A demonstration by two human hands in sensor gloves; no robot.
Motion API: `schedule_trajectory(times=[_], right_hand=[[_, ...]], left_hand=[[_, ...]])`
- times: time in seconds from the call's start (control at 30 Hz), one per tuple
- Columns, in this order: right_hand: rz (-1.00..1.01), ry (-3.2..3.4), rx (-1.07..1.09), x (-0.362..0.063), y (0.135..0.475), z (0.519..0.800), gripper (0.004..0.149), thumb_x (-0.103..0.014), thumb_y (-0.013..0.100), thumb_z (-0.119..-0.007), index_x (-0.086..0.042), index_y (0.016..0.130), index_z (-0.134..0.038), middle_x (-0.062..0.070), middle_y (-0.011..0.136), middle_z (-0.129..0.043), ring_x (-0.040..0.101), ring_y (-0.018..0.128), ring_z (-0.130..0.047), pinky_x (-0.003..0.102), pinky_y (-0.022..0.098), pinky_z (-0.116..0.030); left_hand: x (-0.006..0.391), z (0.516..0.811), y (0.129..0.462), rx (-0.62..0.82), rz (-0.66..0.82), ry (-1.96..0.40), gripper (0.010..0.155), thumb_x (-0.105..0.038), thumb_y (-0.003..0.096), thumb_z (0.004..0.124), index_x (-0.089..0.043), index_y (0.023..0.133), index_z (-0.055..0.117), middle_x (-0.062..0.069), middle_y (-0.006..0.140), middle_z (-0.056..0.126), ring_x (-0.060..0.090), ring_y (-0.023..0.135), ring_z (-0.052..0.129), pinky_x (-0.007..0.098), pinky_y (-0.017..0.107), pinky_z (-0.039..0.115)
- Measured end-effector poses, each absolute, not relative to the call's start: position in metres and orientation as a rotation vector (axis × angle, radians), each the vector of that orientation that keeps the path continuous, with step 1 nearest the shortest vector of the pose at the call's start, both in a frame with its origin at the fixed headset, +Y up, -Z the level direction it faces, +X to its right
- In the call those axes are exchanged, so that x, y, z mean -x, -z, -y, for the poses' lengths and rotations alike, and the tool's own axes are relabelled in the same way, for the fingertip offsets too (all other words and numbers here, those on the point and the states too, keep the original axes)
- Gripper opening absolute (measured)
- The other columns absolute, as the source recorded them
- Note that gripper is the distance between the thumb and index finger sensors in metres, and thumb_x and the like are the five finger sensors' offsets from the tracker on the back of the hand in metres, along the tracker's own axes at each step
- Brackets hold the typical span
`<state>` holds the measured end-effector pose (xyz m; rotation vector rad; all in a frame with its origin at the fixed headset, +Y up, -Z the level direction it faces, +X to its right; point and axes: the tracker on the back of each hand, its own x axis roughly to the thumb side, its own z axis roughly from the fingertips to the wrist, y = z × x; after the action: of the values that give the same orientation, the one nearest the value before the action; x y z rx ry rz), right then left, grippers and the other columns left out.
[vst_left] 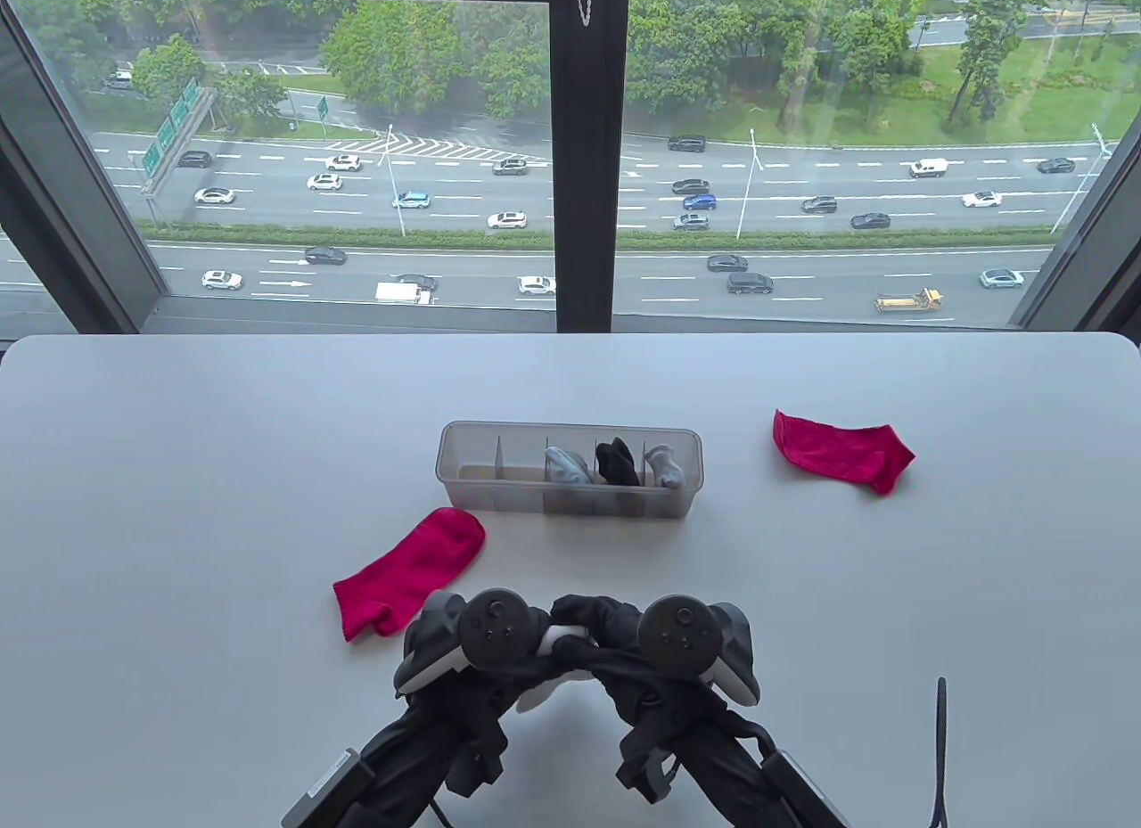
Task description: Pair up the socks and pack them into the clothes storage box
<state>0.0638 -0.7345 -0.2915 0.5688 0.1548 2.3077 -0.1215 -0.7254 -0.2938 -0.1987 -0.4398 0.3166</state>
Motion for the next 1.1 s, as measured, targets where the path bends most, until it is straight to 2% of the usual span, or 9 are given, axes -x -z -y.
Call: schedule_trajectory(times=[0.1, 0.37, 0.5, 0.63, 0.7, 0.8, 0.87, 0.93, 1.1], right_hand=[[-0.166, -2.283, -0.522, -0.068, 0.293, 0.738, 0.048, -0.039, 0.059, -0.066, -0.011, 0.099, -0.065, 0.010, 0.084, -0.088, 0.023, 0.074, -0.090, 0.061, 0.074, -0.055], [-0.197, -2.260, -0.584, -0.065, 0.292, 0.735, 0.058, -0.037, 0.060, -0.069, -0.021, 0.110, -0.044, 0.012, 0.106, -0.064, 0.035, 0.097, -0.070, 0.067, 0.074, -0.047], [-0.160, -2.305, -0.574, -0.065, 0.292, 0.734, 0.050, -0.038, 0.058, -0.069, -0.017, 0.102, -0.059, 0.010, 0.087, -0.083, 0.026, 0.078, -0.087, 0.062, 0.074, -0.054], [-0.193, -2.242, -0.529, -0.065, 0.293, 0.737, 0.046, -0.037, 0.060, -0.063, -0.014, 0.100, -0.060, 0.009, 0.077, -0.088, 0.023, 0.068, -0.091, 0.059, 0.073, -0.057], [-0.212, -2.228, -0.525, -0.065, 0.293, 0.739, 0.045, -0.037, 0.061, -0.062, -0.013, 0.099, -0.061, 0.008, 0.076, -0.088, 0.023, 0.066, -0.091, 0.059, 0.073, -0.057], [-0.251, -2.232, -0.560, -0.063, 0.292, 0.738, 0.048, -0.039, 0.061, -0.065, -0.016, 0.103, -0.057, 0.008, 0.086, -0.082, 0.027, 0.079, -0.085, 0.065, 0.073, -0.050], [-0.302, -2.235, -0.643, -0.061, 0.292, 0.738, 0.060, -0.040, 0.059, -0.070, -0.023, 0.110, -0.043, 0.014, 0.115, -0.051, 0.041, 0.101, -0.062, 0.069, 0.073, -0.044], [-0.238, -2.255, -0.624, -0.060, 0.291, 0.736, 0.056, -0.036, 0.058, -0.075, -0.024, 0.107, -0.051, 0.010, 0.105, -0.069, 0.033, 0.096, -0.073, 0.066, 0.074, -0.049], [-0.154, -2.323, -0.544, -0.067, 0.293, 0.736, 0.049, -0.038, 0.059, -0.067, -0.011, 0.100, -0.062, 0.010, 0.082, -0.088, 0.024, 0.072, -0.091, 0.059, 0.073, -0.057]], left_hand=[[0.118, 0.722, 0.290, 0.118, 0.446, -0.314, 0.068, -0.045, 0.0490, 0.077, -0.012, 0.104, 0.054, 0.019, 0.102, 0.072, 0.046, 0.089, 0.078, 0.067, 0.069, 0.061], [0.113, 0.725, 0.291, 0.160, 0.476, -0.286, 0.053, -0.043, 0.0533, 0.066, -0.004, 0.089, 0.066, 0.013, 0.067, 0.085, 0.031, 0.056, 0.090, 0.061, 0.060, 0.072], [0.113, 0.723, 0.291, 0.173, 0.486, -0.280, 0.051, -0.047, 0.0478, 0.075, -0.008, 0.081, 0.073, 0.010, 0.058, 0.089, 0.028, 0.048, 0.092, 0.058, 0.055, 0.077], [0.109, 0.725, 0.289, 0.224, 0.463, -0.203, 0.059, -0.048, 0.0478, 0.078, -0.011, 0.091, 0.062, 0.011, 0.077, 0.082, 0.034, 0.068, 0.086, 0.064, 0.066, 0.066], [0.109, 0.723, 0.289, 0.175, 0.462, -0.204, 0.050, -0.044, 0.0478, 0.080, -0.011, 0.084, 0.069, 0.009, 0.066, 0.087, 0.031, 0.057, 0.091, 0.062, 0.062, 0.072], [0.111, 0.722, 0.291, 0.191, 0.466, -0.192, 0.043, -0.044, 0.0494, 0.079, -0.010, 0.076, 0.076, 0.006, 0.053, 0.092, 0.027, 0.043, 0.095, 0.057, 0.053, 0.080], [0.115, 0.723, 0.294, 0.244, 0.464, -0.223, 0.042, -0.044, 0.0505, 0.078, -0.010, 0.075, 0.077, 0.005, 0.050, 0.092, 0.025, 0.040, 0.096, 0.056, 0.051, 0.082], [0.119, 0.725, 0.295, 0.245, 0.459, -0.253, 0.043, -0.045, 0.0513, 0.077, -0.009, 0.075, 0.078, 0.005, 0.050, 0.093, 0.026, 0.040, 0.097, 0.056, 0.051, 0.082], [0.118, 0.721, 0.289, 0.106, 0.426, -0.237, 0.076, -0.048, 0.0468, 0.080, -0.012, 0.105, 0.047, 0.019, 0.105, 0.063, 0.045, 0.094, 0.072, 0.069, 0.071, 0.057]])
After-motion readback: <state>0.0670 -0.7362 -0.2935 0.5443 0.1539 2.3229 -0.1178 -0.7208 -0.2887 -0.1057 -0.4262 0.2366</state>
